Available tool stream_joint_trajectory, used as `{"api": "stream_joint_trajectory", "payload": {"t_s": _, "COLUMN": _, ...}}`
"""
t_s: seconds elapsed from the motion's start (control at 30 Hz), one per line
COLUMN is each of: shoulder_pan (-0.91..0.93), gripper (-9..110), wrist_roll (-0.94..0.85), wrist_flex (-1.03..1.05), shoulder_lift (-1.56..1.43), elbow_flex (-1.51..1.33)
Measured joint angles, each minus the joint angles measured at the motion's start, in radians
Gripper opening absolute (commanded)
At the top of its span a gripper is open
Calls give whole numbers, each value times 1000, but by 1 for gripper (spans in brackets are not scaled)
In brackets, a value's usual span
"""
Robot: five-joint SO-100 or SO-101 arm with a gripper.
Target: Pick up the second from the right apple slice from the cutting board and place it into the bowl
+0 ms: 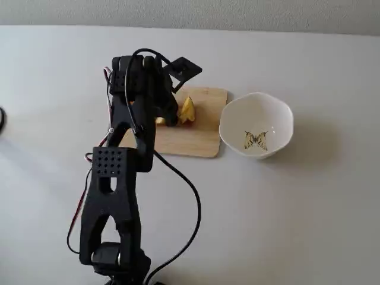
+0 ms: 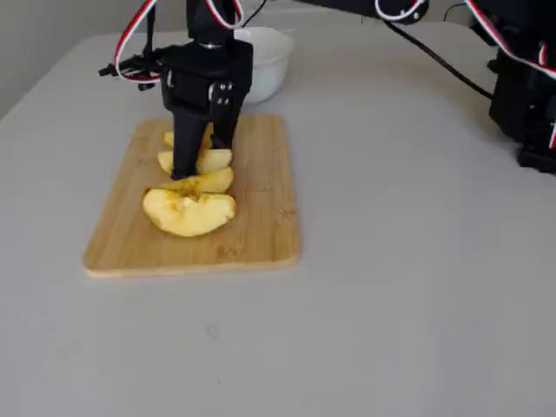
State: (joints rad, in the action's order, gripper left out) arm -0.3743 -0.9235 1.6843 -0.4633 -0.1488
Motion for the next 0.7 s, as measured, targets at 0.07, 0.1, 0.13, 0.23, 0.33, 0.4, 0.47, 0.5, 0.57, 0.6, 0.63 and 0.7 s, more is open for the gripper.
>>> {"api": "stream_joint_trajectory", "payload": {"t_s": 0.07, "shoulder_pan": 0, "gripper": 4, "wrist_roll": 0, "wrist_flex": -9, "shoulder_lift": 6, "elbow_flex": 5}}
{"api": "stream_joint_trajectory", "payload": {"t_s": 0.1, "shoulder_pan": 0, "gripper": 1, "wrist_roll": 0, "wrist_flex": -12, "shoulder_lift": 8, "elbow_flex": 6}}
{"api": "stream_joint_trajectory", "payload": {"t_s": 0.13, "shoulder_pan": 0, "gripper": 0, "wrist_roll": 0, "wrist_flex": -12, "shoulder_lift": 8, "elbow_flex": 6}}
{"api": "stream_joint_trajectory", "payload": {"t_s": 0.23, "shoulder_pan": -3, "gripper": 0, "wrist_roll": 0, "wrist_flex": -15, "shoulder_lift": 11, "elbow_flex": 6}}
{"api": "stream_joint_trajectory", "payload": {"t_s": 0.33, "shoulder_pan": -5, "gripper": 0, "wrist_roll": 0, "wrist_flex": -14, "shoulder_lift": 12, "elbow_flex": 17}}
{"api": "stream_joint_trajectory", "payload": {"t_s": 0.4, "shoulder_pan": -5, "gripper": 0, "wrist_roll": 9, "wrist_flex": -11, "shoulder_lift": 14, "elbow_flex": 35}}
{"api": "stream_joint_trajectory", "payload": {"t_s": 0.47, "shoulder_pan": -9, "gripper": 0, "wrist_roll": 32, "wrist_flex": -11, "shoulder_lift": 15, "elbow_flex": 52}}
{"api": "stream_joint_trajectory", "payload": {"t_s": 0.5, "shoulder_pan": -12, "gripper": 0, "wrist_roll": 43, "wrist_flex": -11, "shoulder_lift": 17, "elbow_flex": 58}}
{"api": "stream_joint_trajectory", "payload": {"t_s": 0.57, "shoulder_pan": -25, "gripper": 0, "wrist_roll": 71, "wrist_flex": -11, "shoulder_lift": 15, "elbow_flex": 66}}
{"api": "stream_joint_trajectory", "payload": {"t_s": 0.6, "shoulder_pan": -32, "gripper": 0, "wrist_roll": 84, "wrist_flex": -12, "shoulder_lift": 12, "elbow_flex": 66}}
{"api": "stream_joint_trajectory", "payload": {"t_s": 0.63, "shoulder_pan": -38, "gripper": 0, "wrist_roll": 101, "wrist_flex": -12, "shoulder_lift": 5, "elbow_flex": 66}}
{"api": "stream_joint_trajectory", "payload": {"t_s": 0.7, "shoulder_pan": -52, "gripper": 0, "wrist_roll": 140, "wrist_flex": -12, "shoulder_lift": -31, "elbow_flex": 66}}
